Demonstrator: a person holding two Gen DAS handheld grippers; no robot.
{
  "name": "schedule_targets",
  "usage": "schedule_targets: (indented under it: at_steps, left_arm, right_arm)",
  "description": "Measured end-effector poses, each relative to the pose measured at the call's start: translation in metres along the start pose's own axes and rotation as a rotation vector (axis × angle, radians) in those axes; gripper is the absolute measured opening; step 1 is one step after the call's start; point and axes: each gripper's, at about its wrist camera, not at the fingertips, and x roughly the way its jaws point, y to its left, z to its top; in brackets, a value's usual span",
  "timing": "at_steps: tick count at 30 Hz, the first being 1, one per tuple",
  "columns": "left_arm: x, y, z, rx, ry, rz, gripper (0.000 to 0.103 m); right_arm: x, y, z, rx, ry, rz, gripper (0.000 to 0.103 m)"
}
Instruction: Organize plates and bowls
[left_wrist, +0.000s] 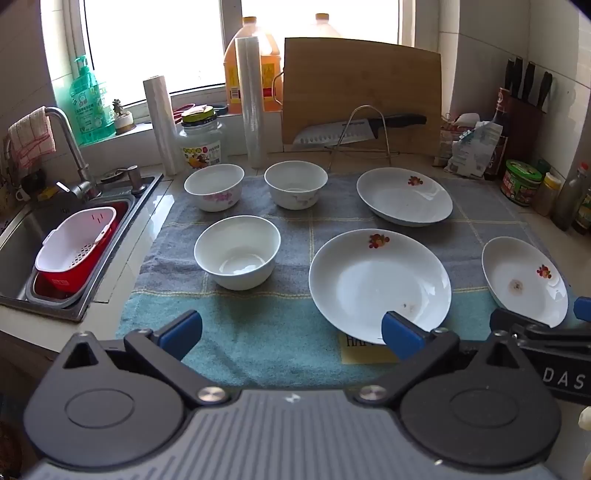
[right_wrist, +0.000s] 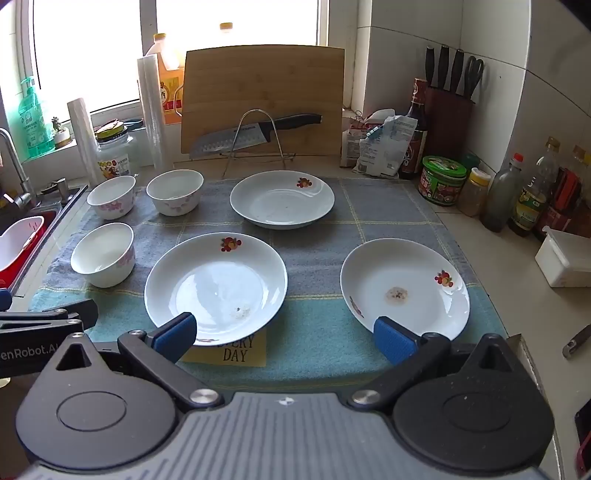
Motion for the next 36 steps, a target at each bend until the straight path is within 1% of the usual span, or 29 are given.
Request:
schedule_targets:
  at_steps: [20, 21, 36]
  left_arm:
    - [0.0020, 0.0038, 0.0005, -0.004, 0.005, -0.001, 0.102]
    - [0.0004, 0.0049, 0.0004, -0.004, 0.004, 0.002, 0.102]
    - [-0.0021, 0.0054, 0.0016, -0.005, 0.002, -0.007, 0.102]
  right_arm:
    - [-0.0009, 0.0028, 0.0005, -0.005, -0.005, -0.007, 0.103]
    - [-0.0005, 0.0080, 0.0017, -0.006, -0.006, -0.006, 0.103]
    - [-0.0071, 0.0049, 0.0021, -0.002, -0.017, -0.016, 0.103]
